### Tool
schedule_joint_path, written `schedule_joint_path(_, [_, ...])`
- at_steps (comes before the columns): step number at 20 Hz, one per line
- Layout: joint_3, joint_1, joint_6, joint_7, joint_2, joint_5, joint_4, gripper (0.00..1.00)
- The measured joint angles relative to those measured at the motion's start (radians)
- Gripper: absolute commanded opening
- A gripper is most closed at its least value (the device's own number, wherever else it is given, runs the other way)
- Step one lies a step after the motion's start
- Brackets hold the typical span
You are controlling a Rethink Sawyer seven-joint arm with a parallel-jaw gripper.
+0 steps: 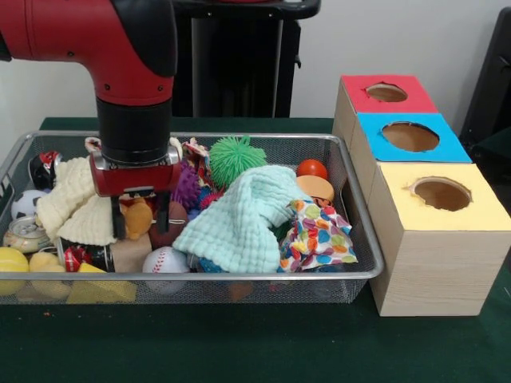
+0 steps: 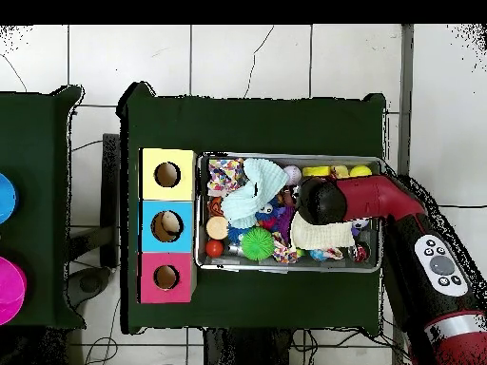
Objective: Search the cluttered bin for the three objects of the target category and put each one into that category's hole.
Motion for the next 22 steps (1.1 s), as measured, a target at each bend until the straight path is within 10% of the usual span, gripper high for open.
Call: schedule_joint_path(22, [-0.053, 0.070, -0.001, 0.000, 0.033, -0.002, -0.047, 1.00])
